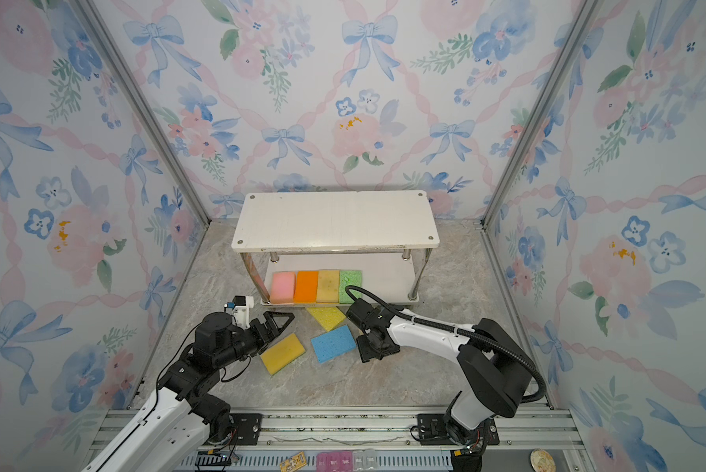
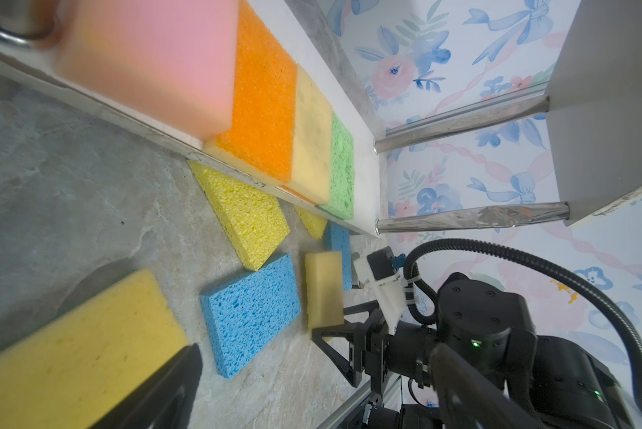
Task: Arrange cleaning sponges on a shelf
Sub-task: Pick up the cleaning sponge at the center of the table.
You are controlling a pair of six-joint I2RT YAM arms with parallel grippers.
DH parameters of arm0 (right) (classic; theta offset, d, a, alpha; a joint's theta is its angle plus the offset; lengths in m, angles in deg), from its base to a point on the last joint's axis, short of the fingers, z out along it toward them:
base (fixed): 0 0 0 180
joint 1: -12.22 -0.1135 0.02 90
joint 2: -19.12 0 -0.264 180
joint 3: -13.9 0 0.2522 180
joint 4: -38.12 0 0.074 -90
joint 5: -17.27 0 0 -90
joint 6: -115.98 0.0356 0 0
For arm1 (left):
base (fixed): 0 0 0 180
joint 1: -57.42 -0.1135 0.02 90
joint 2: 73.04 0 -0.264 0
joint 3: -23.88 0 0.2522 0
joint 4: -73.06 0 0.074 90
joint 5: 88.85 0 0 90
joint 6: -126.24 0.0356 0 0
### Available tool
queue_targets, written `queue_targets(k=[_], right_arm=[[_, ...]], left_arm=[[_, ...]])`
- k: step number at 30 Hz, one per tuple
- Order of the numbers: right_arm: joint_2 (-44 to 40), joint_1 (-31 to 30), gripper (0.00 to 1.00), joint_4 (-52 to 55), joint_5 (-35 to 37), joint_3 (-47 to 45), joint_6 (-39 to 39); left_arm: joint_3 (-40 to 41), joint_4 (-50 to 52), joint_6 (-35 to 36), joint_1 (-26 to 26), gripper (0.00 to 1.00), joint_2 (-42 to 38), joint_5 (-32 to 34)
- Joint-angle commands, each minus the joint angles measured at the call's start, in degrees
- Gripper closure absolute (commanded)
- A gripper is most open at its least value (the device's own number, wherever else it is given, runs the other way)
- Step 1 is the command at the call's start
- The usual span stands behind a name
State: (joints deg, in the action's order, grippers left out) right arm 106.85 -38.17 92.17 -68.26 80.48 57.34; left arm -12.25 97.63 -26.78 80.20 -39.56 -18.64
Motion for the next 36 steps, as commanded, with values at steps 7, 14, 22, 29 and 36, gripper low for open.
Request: queue_targets(k=[7, 14, 22, 29, 36], right_arm=[[-17.8, -0.9, 0.35, 2.6, -3.4, -5.4, 0.6], [-22.5, -0.9, 0.35, 2.4, -7.5, -0.6, -3.2], [-23.6, -2.0, 0.36, 1.1, -10.5, 4.0, -4.9], [-24.2, -2.2, 0.36, 1.1, -12.3, 4.8, -6.2], [-24.7, -2.5, 0.36, 0.8, -15.0, 5.1, -7.2]], left_arm=[[0.9, -8.8, -2.8, 4.4, 0.02, 2.8, -1.9], [-1.3, -20.5, -5.0, 16.3, 0.02, 11.9, 2.6], [-7.3, -27.3, -4.1, 22.4, 0.02, 23.6, 2.7], [-10.0, -31.0, -3.9, 23.8, 0.08, 28.2, 1.4], [-11.2, -31.7, -3.5, 24.5, 0.25, 30.8, 0.9]])
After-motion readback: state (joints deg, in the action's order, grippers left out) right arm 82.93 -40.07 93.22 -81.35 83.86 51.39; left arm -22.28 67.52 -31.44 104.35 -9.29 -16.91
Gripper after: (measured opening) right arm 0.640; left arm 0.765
